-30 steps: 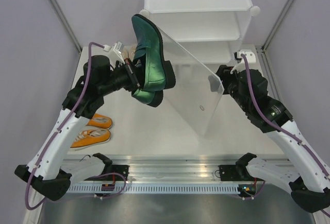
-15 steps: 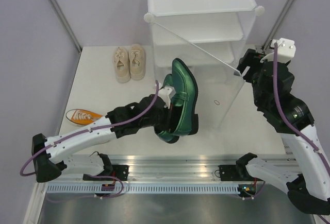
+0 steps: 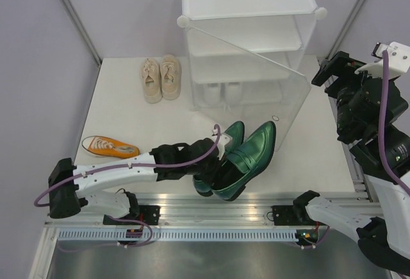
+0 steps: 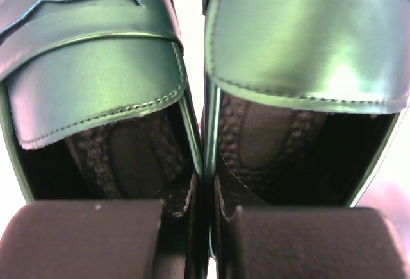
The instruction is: Place and organize the shoes in the shoe cabinet
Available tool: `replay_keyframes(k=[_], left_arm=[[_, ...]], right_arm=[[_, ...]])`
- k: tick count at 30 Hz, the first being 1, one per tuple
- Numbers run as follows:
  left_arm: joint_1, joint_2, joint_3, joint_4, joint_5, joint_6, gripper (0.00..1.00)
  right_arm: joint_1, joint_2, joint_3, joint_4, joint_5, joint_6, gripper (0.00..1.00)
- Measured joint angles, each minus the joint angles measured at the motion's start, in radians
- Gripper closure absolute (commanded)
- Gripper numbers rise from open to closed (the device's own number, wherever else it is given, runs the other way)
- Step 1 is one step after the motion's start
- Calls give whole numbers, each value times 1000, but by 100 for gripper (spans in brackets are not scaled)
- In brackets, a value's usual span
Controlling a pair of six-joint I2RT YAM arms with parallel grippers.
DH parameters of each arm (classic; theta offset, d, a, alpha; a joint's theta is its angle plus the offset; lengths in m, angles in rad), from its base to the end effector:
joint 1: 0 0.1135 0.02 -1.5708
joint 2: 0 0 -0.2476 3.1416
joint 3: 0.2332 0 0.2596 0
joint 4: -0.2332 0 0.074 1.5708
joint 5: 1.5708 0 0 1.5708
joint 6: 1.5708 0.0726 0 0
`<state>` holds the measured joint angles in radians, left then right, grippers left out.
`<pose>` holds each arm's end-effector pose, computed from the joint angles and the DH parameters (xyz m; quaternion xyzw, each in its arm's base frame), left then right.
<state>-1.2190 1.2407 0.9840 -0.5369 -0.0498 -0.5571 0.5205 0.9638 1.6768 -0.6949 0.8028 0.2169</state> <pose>0.1075 -0.2823 0.2372 0.2917 0.8780 -0.2793 0.2569 0.1604 0.0318 0.5297 0.1780 0.6797 -0.0187 0.7113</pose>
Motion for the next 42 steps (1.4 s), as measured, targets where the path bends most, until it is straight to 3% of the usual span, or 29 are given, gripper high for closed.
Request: replay_keyframes(k=[8,23,42], left_arm=[[-14,261,80,-4,61,115,98],[-14,588,543,13,111,255,98],[1,1091,1122,-9,108,285,98]], right_arm=[[0,10,24,-19,10,-12,10],[0,-7,24,-25,19,-21,9],[0,5,-4,-13,19,-23,8]])
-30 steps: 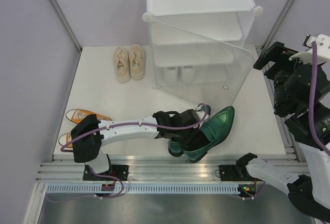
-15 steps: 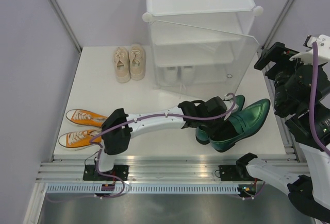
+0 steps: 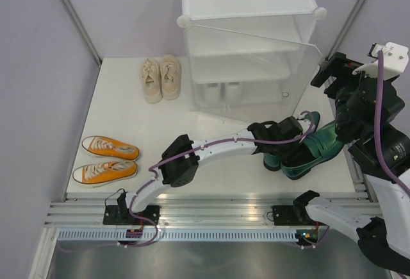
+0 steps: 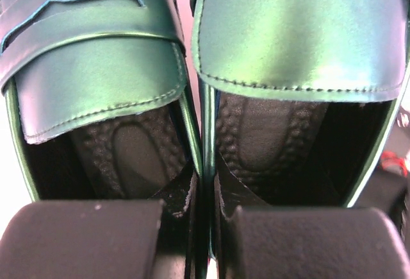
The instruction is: Place and organize the shoes in the shoe cabinet
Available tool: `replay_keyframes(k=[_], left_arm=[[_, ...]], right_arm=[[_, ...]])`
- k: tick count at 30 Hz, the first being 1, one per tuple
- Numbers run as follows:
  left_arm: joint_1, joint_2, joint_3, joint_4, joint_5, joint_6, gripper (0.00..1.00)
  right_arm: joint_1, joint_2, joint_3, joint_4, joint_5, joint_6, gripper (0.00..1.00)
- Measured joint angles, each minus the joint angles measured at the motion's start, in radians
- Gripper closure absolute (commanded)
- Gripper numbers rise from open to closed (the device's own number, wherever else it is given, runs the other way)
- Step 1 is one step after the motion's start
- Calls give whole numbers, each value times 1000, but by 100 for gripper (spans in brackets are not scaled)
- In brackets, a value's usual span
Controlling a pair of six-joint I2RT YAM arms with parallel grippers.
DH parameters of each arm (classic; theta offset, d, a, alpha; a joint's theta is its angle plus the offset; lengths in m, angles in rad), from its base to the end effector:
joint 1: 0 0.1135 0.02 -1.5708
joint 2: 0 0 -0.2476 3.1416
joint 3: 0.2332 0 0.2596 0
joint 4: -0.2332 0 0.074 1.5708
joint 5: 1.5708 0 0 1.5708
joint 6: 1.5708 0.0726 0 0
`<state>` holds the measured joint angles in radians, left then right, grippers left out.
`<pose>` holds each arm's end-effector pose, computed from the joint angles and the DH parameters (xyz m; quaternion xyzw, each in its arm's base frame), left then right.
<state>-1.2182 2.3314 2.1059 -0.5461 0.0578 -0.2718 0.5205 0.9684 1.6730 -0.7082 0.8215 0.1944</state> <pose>0.1878 -0.5226 0.1927 0.4297 0.8145 -0.2832 0.2678 0.1624 0.0318 0.5264 0.1727 0.6866 -0.0386 0.7052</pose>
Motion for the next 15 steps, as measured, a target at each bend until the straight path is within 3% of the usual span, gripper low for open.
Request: replay_keyframes(k=[9,13,15], left_arm=[[42,100,95,48,14,-74,96],[53,116,106,115,33,-127,50],[59,117,121,188,62,-159,33]], right_arm=[[0,2,-30,16,22,4,8],[0,2,-30,20,34,15,8],[0,1,-30,20,38,19,8]])
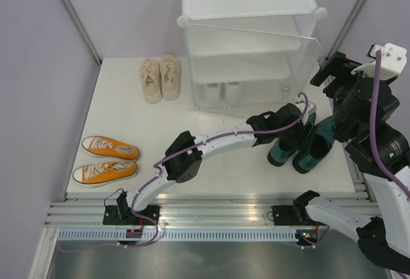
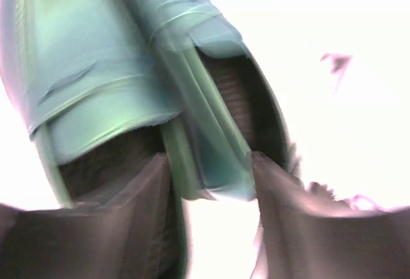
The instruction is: Place and organize the shoes in the shoe cabinet
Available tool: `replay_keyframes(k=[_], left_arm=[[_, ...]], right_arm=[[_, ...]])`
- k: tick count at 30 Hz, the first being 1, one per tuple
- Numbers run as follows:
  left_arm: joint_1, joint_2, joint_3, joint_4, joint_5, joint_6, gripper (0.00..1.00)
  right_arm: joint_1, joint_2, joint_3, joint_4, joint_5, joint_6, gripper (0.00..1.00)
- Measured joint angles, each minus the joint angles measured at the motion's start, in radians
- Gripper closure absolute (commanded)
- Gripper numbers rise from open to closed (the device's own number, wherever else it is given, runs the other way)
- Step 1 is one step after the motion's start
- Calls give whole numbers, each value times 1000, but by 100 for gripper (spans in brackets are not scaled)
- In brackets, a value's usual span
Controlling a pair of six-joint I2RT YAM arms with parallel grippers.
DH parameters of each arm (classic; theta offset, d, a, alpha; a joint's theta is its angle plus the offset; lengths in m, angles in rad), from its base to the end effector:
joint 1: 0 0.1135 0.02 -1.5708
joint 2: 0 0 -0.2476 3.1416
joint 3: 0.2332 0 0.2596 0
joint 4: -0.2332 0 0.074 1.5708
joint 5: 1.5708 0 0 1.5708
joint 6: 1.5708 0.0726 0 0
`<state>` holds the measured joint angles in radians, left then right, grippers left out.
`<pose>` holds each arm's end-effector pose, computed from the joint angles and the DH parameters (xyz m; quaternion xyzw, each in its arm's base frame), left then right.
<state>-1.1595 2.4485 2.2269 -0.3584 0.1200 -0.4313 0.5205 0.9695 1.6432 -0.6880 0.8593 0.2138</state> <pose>0.2288 -0.5463 0.1947 0.3394 0.8105 -0.3758 0.2945 0.1673 0.0325 0.5204 0.1901 0.6845 -0.0478 0.7022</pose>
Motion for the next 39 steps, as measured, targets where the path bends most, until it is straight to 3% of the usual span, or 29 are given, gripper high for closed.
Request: replay_keyframes(k=[3,4,10,19,23,27,30,39], left_arm=[[2,-2,27,105,59,-40,19],[1,-6,27,132,80,-48,1],[-5,-78,-88,204,181,-80,0],[-6,-412,-438,211,222,-72,13],[-8,-623,-616,217,149,-47,16],[-2,-769,-777,209,-13,-39,22],[17,-719,-799,191,-89,-47,32],[42,-296,-644,63,-172,-81,39]], right_arm=[[0,0,-1,0,4,9,8],[0,0,-2,0,4,16,8],[0,0,-7,0,2,48,8],[0,-1,-41,2,-16,103,11],[0,-6,-72,4,-26,118,12],[0,-16,-104,3,-32,130,12],[0,-30,-117,3,-34,136,13],[0,-69,-118,4,-39,132,13]])
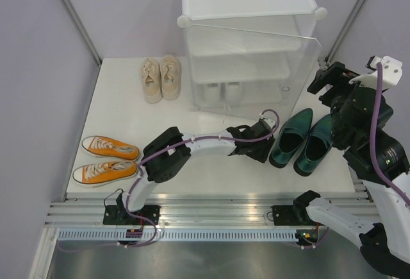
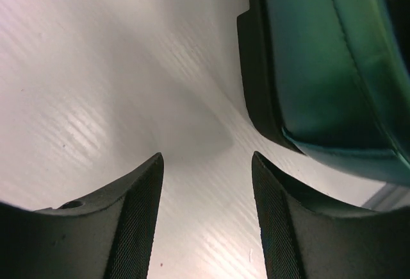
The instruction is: Place and organize the shoes in the shoe cabinet
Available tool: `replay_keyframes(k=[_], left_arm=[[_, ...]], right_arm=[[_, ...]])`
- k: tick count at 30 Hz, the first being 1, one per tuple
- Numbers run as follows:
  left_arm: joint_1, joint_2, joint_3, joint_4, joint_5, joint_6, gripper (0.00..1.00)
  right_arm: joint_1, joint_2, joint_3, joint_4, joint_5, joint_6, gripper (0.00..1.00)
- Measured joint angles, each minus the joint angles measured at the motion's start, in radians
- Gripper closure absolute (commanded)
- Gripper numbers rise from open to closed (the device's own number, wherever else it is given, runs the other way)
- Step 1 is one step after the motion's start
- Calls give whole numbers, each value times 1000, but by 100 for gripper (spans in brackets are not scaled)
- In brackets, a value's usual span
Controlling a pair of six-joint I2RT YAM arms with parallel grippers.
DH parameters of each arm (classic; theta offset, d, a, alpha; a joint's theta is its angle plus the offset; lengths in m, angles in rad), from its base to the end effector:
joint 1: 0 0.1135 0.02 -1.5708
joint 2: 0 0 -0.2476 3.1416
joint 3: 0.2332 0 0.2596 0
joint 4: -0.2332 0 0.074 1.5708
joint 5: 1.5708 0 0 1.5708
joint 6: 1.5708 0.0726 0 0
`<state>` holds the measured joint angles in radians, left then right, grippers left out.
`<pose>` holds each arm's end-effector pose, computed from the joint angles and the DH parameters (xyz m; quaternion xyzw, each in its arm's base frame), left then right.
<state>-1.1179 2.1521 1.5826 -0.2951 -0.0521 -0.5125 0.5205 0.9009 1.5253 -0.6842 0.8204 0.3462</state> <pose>0.2205 -0.4444 0.1233 0.2710 0.8980 -0.2349 0.2548 0.1647 0.0332 0.4965 0.2143 0.6888 0.0006 0.6925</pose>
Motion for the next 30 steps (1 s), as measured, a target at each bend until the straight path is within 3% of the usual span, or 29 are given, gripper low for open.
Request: replay_keyframes(k=[15,20,24,30], left_arm=[[-35,196,320,-18,94,-22,37],[-58,201,313,-10,111,-25,34],[-57,179,242,8,108,-24,24],[-49,-45,35,-16,98,-5,14]], right_arm=[[0,-20,5,18,8,-48,13],[0,-19,0,19,8,-48,13],[0,-16,-27,38,6,-47,13],[-2,21,-40,57,-20,-43,12]])
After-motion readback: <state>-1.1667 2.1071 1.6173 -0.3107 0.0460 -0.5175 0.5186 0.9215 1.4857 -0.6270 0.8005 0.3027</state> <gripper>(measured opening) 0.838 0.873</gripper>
